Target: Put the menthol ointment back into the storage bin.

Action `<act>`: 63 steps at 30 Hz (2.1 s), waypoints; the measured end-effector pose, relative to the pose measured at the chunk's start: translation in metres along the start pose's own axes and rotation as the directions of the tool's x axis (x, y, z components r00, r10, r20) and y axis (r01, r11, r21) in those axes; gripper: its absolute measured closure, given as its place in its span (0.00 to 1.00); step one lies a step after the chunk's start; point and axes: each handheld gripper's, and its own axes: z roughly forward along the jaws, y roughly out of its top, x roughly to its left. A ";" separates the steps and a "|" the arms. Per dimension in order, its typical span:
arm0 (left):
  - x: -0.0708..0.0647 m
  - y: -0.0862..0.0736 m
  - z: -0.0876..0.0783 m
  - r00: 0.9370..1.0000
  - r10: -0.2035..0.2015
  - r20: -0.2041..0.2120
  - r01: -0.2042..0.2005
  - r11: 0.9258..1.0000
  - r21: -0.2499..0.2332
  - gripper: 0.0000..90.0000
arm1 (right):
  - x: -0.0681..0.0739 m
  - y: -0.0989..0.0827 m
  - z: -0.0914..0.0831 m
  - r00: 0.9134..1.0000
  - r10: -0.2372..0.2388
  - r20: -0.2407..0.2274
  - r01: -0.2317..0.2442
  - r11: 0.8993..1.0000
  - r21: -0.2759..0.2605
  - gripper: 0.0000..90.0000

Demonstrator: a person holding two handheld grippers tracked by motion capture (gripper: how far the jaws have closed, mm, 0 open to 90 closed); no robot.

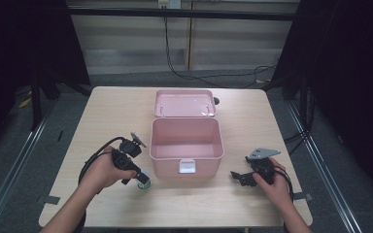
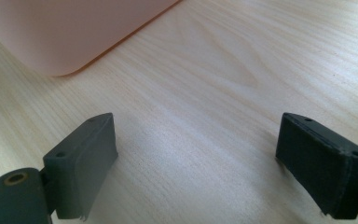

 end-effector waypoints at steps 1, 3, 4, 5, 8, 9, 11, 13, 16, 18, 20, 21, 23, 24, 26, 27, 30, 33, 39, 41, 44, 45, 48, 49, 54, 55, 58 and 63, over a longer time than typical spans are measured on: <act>0.000 0.001 -0.002 1.000 -0.009 -0.003 0.009 1.000 0.001 0.56 | 0.000 0.000 0.000 1.000 0.000 -0.002 0.000 1.000 -0.001 0.13; 0.001 0.002 -0.006 1.000 -0.016 -0.006 0.016 1.000 0.002 0.56 | 0.000 0.000 0.000 1.000 0.002 -0.002 -0.002 1.000 -0.001 0.13; 0.002 0.003 -0.008 1.000 -0.012 -0.008 0.012 1.000 0.010 0.56 | 0.000 0.000 0.000 1.000 0.000 -0.002 0.000 1.000 -0.001 0.13; 0.002 0.003 -0.010 1.000 -0.011 -0.009 0.011 1.000 0.012 0.56 | 0.000 0.000 0.000 1.000 0.001 0.000 -0.001 1.000 0.000 0.13; 0.004 0.006 -0.016 1.000 -0.022 -0.006 0.022 1.000 0.009 0.56 | 0.000 0.000 0.000 1.000 0.000 0.000 0.000 1.000 0.000 0.13; 0.004 0.006 -0.018 1.000 -0.024 -0.006 0.024 1.000 0.009 0.56 | 0.000 0.000 0.000 1.000 0.000 0.000 0.000 1.000 0.000 0.13; 0.006 0.007 -0.022 0.999 -0.031 -0.008 0.031 0.999 0.010 0.56 | 0.000 0.000 0.000 1.000 0.000 -0.002 0.000 1.000 -0.001 0.13; 0.008 0.007 -0.026 0.999 -0.042 -0.008 0.042 0.999 0.004 0.56 | 0.000 0.000 0.000 1.000 0.002 -0.002 -0.002 1.000 -0.001 0.13; 0.010 0.008 -0.031 0.999 -0.049 -0.011 0.049 0.999 0.001 0.56 | 0.000 0.000 0.000 1.000 0.000 -0.002 0.000 1.000 -0.001 0.13; 0.011 0.008 -0.034 0.998 -0.060 -0.010 0.060 0.998 -0.003 0.56 | 0.000 0.000 0.000 1.000 0.000 -0.002 0.000 1.000 -0.001 0.13; 0.013 0.008 -0.037 0.998 -0.066 -0.012 0.066 0.998 -0.002 0.56 | 0.000 0.000 0.000 1.000 0.001 0.000 -0.001 1.000 0.000 0.13; 0.014 0.009 -0.039 0.997 -0.071 -0.012 0.071 0.997 -0.006 0.56 | 0.000 0.000 0.000 1.000 0.000 -0.002 0.000 1.000 -0.001 0.13; 0.015 0.009 -0.042 0.997 -0.069 -0.017 0.069 0.998 -0.001 0.56 | 0.000 0.000 0.000 1.000 0.000 -0.002 0.000 1.000 -0.001 0.13; 0.016 0.010 -0.043 0.997 -0.072 -0.016 0.072 0.997 -0.004 0.56 | 0.000 0.000 0.000 1.000 0.002 -0.002 -0.002 1.000 -0.001 0.13; 0.017 0.011 -0.045 0.997 -0.079 -0.018 0.079 0.997 -0.008 0.56 | 0.000 0.000 0.000 1.000 0.002 -0.002 -0.002 1.000 -0.001 0.13; 0.018 0.013 -0.047 0.997 -0.079 -0.019 0.079 0.997 -0.008 0.56 | 0.000 0.000 0.000 1.000 0.000 -0.002 0.000 1.000 -0.001 0.13; 0.019 0.015 -0.051 0.996 -0.084 -0.021 0.084 0.996 -0.015 0.56 | 0.000 0.000 0.000 1.000 0.001 -0.002 -0.001 1.000 -0.001 0.13; 0.020 0.018 -0.055 0.996 -0.087 -0.027 0.087 0.996 -0.012 0.56 | 0.000 0.000 0.000 1.000 0.000 -0.002 0.000 1.000 -0.001 0.13; 0.020 0.025 -0.062 0.994 -0.098 -0.037 0.098 0.995 -0.013 0.56 | 0.000 0.000 0.000 1.000 0.002 -0.002 -0.002 1.000 -0.001 0.13; 0.020 0.027 -0.065 0.994 -0.098 -0.041 0.098 0.995 -0.017 0.56 | 0.000 0.000 0.000 1.000 0.001 -0.001 -0.001 1.000 -0.001 0.13; 0.019 0.030 -0.069 0.994 -0.095 -0.050 0.094 0.995 -0.020 0.56 | 0.000 0.000 0.000 1.000 0.002 0.000 -0.002 1.000 -0.001 0.13; 0.018 0.031 -0.071 0.994 -0.096 -0.050 0.095 0.995 -0.022 0.56 | 0.000 0.000 0.000 1.000 0.002 0.000 -0.002 1.000 -0.001 0.13; 0.017 0.035 -0.076 0.994 -0.093 -0.056 0.092 0.996 -0.021 0.56 | 0.000 0.000 0.000 1.000 0.002 0.001 -0.002 1.000 0.000 0.13; 0.016 0.036 -0.077 0.994 -0.090 -0.057 0.089 0.996 -0.023 0.56 | 0.000 0.000 0.000 1.000 0.004 -0.001 -0.004 1.000 -0.002 0.13; 0.013 0.044 -0.085 0.994 -0.087 -0.065 0.086 0.996 -0.020 0.56 | 0.000 0.000 0.000 1.000 0.000 -0.001 0.000 1.000 -0.003 0.13; 0.013 0.045 -0.086 0.994 -0.087 -0.064 0.086 0.996 -0.021 0.56 | 0.000 0.000 0.000 1.000 0.000 0.001 0.000 1.000 -0.002 0.13; 0.013 0.049 -0.089 0.993 -0.092 -0.072 0.090 0.996 -0.024 0.56 | 0.000 0.000 0.000 1.000 0.001 0.001 -0.001 1.000 -0.002 0.13; 0.012 0.055 -0.095 0.993 -0.092 -0.077 0.090 0.996 -0.028 0.56 | 0.000 0.000 0.000 1.000 0.001 0.001 -0.001 1.000 -0.002 0.13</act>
